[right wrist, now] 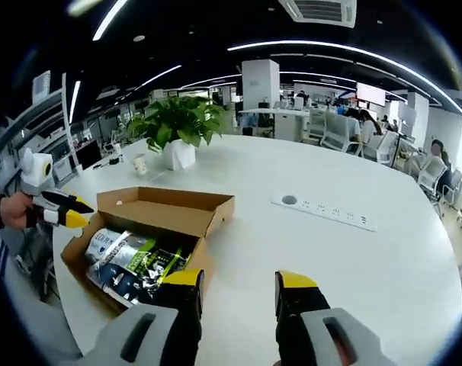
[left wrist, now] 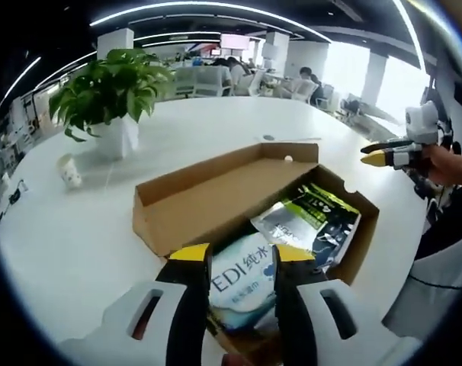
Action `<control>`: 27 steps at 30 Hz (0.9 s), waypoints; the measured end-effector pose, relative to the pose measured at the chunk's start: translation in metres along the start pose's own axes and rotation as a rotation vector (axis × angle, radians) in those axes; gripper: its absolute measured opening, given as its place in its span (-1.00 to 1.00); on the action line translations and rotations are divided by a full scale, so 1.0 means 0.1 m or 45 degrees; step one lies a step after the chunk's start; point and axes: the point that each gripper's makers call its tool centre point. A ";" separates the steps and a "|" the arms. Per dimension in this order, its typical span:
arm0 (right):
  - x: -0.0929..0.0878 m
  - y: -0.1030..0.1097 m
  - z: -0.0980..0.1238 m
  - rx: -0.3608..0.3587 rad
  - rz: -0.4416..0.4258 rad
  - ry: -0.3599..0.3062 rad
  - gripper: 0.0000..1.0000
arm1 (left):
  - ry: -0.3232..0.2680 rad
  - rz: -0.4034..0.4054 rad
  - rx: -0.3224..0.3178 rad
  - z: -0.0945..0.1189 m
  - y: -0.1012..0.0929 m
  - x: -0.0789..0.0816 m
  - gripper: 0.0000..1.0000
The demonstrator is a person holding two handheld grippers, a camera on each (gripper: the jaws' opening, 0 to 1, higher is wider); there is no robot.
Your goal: Operate the shoe box by opening the lid, removing the specified soft item, and placing it in the target area until the item is outside and the box remains undamaged.
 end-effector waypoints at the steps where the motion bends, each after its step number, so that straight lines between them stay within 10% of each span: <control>1: -0.01 0.00 0.02 -0.003 0.004 -0.003 -0.32 | 0.004 -0.005 -0.005 -0.01 -0.04 -0.01 -0.38; 27: -0.30 0.16 0.28 0.040 -0.072 -0.088 -0.21 | 0.115 0.098 -0.143 -0.46 -0.47 -0.23 -0.41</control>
Point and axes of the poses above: the point that each gripper's makers call its tool centre point, and the gripper's own axes: z roughly backward along the fingers, y roughly to its left, x roughly out of its top, and after that the axes turned 13 degrees about y, right-handed
